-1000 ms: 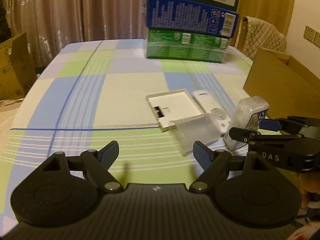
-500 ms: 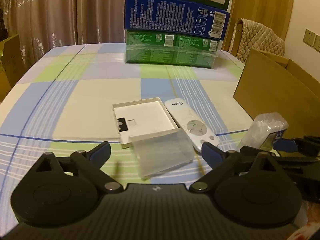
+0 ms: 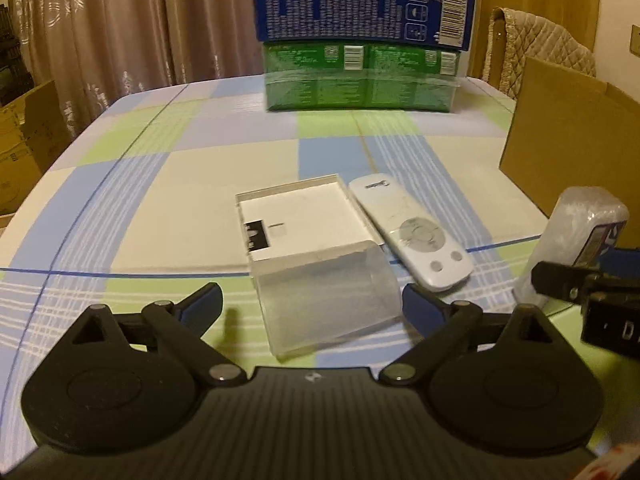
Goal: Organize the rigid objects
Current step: 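Grasp the clear plastic box with blue label with the right gripper, then grasp the clear plastic container with the left gripper, then carry the clear container and blue-labelled box over the cardboard box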
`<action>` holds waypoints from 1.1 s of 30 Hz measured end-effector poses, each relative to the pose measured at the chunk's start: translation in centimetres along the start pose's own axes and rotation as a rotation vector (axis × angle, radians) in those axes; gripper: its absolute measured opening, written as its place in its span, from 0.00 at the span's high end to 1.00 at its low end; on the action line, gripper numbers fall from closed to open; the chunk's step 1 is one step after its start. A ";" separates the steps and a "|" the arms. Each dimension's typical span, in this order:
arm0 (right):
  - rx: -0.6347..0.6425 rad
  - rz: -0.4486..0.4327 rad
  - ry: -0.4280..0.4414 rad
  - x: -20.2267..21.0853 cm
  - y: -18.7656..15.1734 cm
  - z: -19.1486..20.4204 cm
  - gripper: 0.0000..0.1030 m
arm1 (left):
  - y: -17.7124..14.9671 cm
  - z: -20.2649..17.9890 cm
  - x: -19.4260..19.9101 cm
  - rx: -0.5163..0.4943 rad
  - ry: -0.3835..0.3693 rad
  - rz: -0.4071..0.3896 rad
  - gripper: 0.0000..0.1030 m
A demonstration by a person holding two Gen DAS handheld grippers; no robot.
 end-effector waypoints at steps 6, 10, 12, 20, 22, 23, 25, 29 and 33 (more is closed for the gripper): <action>-0.008 0.000 0.001 0.0 0.0 0.0 0.47 | -0.2 0.5 0.2 -0.007 0.019 -0.002 0.17; -0.011 0.000 0.001 -0.1 0.1 -0.1 0.47 | -0.7 1.1 0.5 0.029 0.058 0.011 0.20; -0.013 -0.001 0.000 -0.1 0.1 0.0 0.47 | -0.9 1.3 0.7 0.037 0.064 0.013 0.20; -0.013 0.000 -0.001 -0.1 0.1 0.0 0.47 | -1.0 1.6 0.7 0.025 0.092 0.015 0.32; -0.011 -0.001 -0.001 -0.1 0.1 0.0 0.47 | -1.0 1.8 0.7 0.034 0.092 0.012 0.32; -0.011 -0.001 -0.001 -0.1 0.1 0.0 0.47 | -1.0 1.9 0.7 0.036 0.095 0.009 0.32; -0.012 -0.001 0.000 -0.1 0.1 0.0 0.47 | -0.9 1.9 0.7 0.037 0.096 0.007 0.32; -0.009 -0.001 -0.001 -0.1 0.1 0.1 0.47 | -1.0 2.2 0.6 0.044 0.096 0.012 0.33; -0.001 -0.001 -0.003 -0.1 0.2 0.2 0.47 | -1.0 2.2 0.8 0.033 0.100 0.011 0.34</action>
Point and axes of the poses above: each gripper's, at about its wrist camera, not at the fingertips, and x roughly against the way its jaws point, z to its left, y to its top, the point moved 1 cm from there along -x, roughly the way its jaws point, and after that the axes turned 4 degrees about -y, right-handed, at the moved point
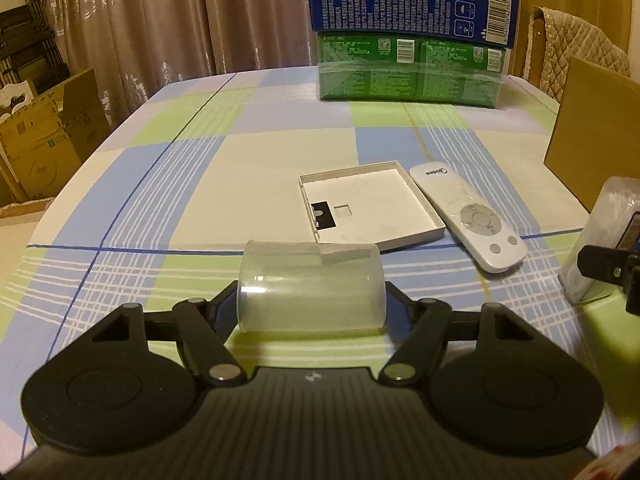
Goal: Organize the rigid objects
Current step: 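Carry the clear container and blue-labelled box over the cardboard box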
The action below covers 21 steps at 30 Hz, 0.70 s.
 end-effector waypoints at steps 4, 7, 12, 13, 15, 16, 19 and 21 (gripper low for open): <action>-0.004 0.005 0.015 0.2 0.0 0.0 0.48 | -0.1 0.1 0.7 -0.004 -0.013 0.002 0.34; 0.000 0.004 0.029 0.7 0.1 0.2 0.48 | 0.0 0.3 1.2 -0.002 -0.027 0.002 0.34; 0.015 -0.016 0.058 2.4 -0.1 0.6 0.48 | 0.4 0.1 3.2 -0.011 -0.033 -0.032 0.34; 0.012 -0.016 0.063 2.9 -0.3 0.6 0.48 | 0.6 0.0 3.7 -0.009 -0.036 -0.038 0.34; 0.010 -0.017 0.072 3.7 -0.6 0.6 0.48 | 0.7 -0.1 5.0 0.002 -0.040 -0.053 0.34; 0.014 -0.016 0.073 4.1 -0.7 0.6 0.48 | 0.7 -0.1 5.6 0.010 -0.043 -0.056 0.34; 0.022 -0.011 0.080 5.4 -1.1 0.7 0.48 | 0.7 -0.2 7.4 0.042 -0.057 -0.064 0.34; 0.033 -0.005 0.079 6.3 -1.5 0.7 0.48 | 0.7 -0.4 8.6 0.052 -0.064 -0.070 0.34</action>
Point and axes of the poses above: each gripper's, at about its wrist camera, not at the fingertips, and x roughly against the way its jaws point, z to its left, y to its top, the point moved 1 cm from there along -x, roughly the way its jaws point, and after that the axes turned 4 degrees about -y, right-handed, at the moved point
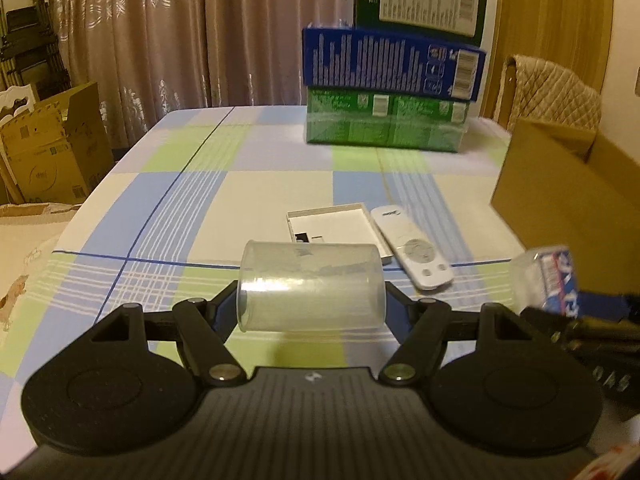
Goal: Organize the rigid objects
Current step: 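Carry the clear container and blue-labelled box over the cardboard box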
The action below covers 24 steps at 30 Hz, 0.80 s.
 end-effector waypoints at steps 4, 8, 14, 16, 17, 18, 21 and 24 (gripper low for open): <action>-0.007 0.009 0.001 2.1 -1.2 -0.1 0.48 | 0.0 -0.5 2.6 0.010 -0.014 -0.012 0.34; -0.011 0.003 -0.005 4.7 -2.1 -0.2 0.49 | 0.0 -1.0 4.9 0.013 -0.027 -0.017 0.34; -0.029 -0.022 -0.015 8.8 -2.9 -0.4 0.49 | 0.0 -2.4 8.4 0.004 -0.058 -0.030 0.34; -0.035 -0.040 -0.018 10.4 -2.8 -0.6 0.49 | 0.0 -3.0 9.5 0.000 -0.075 -0.033 0.34; -0.036 -0.050 -0.021 11.2 -2.7 -0.7 0.49 | 0.1 -3.4 10.1 -0.005 -0.085 -0.037 0.34; -0.038 -0.060 -0.023 11.9 -2.5 -0.7 0.49 | 0.1 -3.8 10.7 -0.011 -0.094 -0.041 0.34; -0.043 -0.092 -0.028 14.1 -2.0 -1.2 0.49 | 0.3 -5.1 12.5 -0.024 -0.121 -0.058 0.34; -0.055 -0.117 -0.042 16.0 -1.6 -1.9 0.49 | 0.5 -6.4 13.8 -0.035 -0.148 -0.071 0.34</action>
Point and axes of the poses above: each gripper's, at about its wrist camera, not at the fingertips, and x roughly against the way its jaws point, z to its left, y to its top, the point moved 1 cm from there along -x, roughly the way its jaws point, and after that the axes turned 4 degrees about -y, right-handed, at the moved point
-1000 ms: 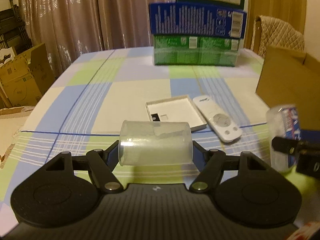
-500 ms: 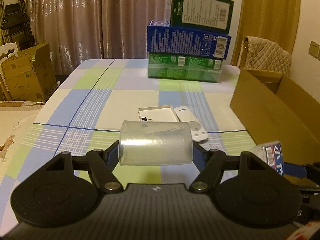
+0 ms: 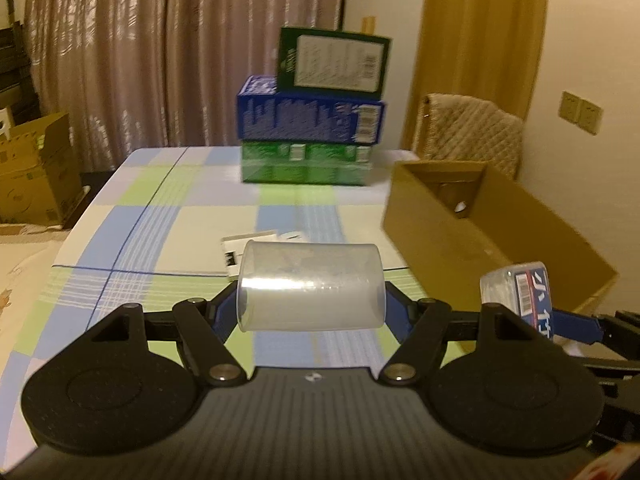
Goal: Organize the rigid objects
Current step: 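Carry the clear container and blue-labelled box over the cardboard box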
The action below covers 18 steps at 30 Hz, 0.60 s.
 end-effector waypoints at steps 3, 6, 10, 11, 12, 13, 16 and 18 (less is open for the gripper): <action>-0.009 -0.017 -0.013 1.5 0.4 -0.8 0.49 | 0.3 -1.5 1.0 -0.018 -0.021 -0.010 0.34; -0.023 -0.028 -0.031 2.5 0.7 -1.8 0.48 | 0.7 -2.8 1.7 -0.036 -0.043 -0.018 0.34; -0.042 -0.040 -0.056 3.4 1.1 -3.1 0.48 | 1.2 -4.4 2.2 -0.058 -0.065 -0.025 0.34; -0.048 -0.043 -0.061 3.6 1.2 -3.5 0.48 | 1.3 -4.7 2.2 -0.062 -0.070 -0.026 0.34; -0.052 -0.046 -0.066 3.8 1.2 -3.9 0.48 | 1.4 -5.1 2.3 -0.067 -0.076 -0.028 0.34; -0.055 -0.049 -0.072 4.0 1.3 -4.2 0.48 | 1.5 -5.5 2.4 -0.074 -0.082 -0.028 0.34; -0.068 -0.058 -0.088 4.5 1.5 -5.3 0.48 | 1.9 -6.5 2.3 -0.092 -0.096 -0.031 0.34; -0.076 -0.064 -0.100 4.8 1.6 -6.0 0.49 | 2.1 -7.2 2.1 -0.098 -0.109 -0.031 0.34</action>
Point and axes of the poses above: each gripper's, at about its wrist camera, not at the fingertips, and x roughly against the way its jaws point, z to its left, y to its top, the point moved 1 cm from there along -x, roughly the way its jaws point, and after that the axes turned 4 degrees about -y, right-handed, at the moved point
